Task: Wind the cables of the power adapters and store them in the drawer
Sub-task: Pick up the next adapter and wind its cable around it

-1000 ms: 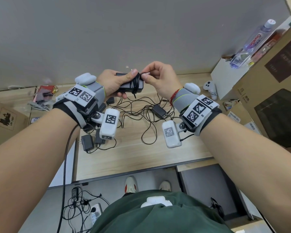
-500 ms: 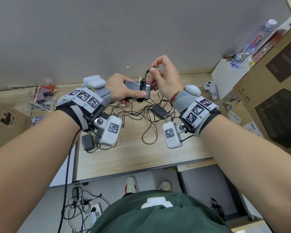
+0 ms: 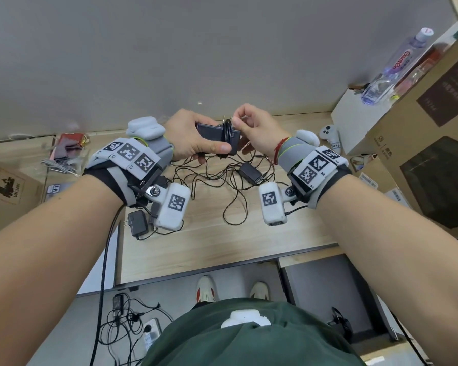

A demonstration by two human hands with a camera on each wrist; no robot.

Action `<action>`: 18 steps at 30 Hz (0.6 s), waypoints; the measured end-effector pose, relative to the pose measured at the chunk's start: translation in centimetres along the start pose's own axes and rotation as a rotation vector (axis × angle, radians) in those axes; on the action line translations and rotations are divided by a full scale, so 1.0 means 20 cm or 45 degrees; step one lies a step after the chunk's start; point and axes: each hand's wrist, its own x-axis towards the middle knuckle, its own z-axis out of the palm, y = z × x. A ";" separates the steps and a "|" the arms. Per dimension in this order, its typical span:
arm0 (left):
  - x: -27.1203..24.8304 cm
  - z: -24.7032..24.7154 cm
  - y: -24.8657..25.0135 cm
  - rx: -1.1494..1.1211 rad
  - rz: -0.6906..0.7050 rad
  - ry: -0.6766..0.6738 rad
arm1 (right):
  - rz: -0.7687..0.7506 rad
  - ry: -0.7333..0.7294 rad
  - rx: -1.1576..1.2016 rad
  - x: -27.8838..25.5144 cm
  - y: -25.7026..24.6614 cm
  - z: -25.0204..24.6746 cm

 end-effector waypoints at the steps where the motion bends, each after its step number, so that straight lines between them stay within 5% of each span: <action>1: 0.01 0.00 -0.01 -0.010 0.006 -0.002 | 0.042 -0.031 0.048 -0.01 0.01 0.00; 8: 0.07 0.07 -0.13 -0.119 0.008 0.016 | 0.284 -0.099 0.476 -0.06 0.14 0.05; 18: 0.25 0.23 -0.26 -0.217 -0.058 -0.064 | 0.462 0.109 0.816 -0.18 0.26 0.05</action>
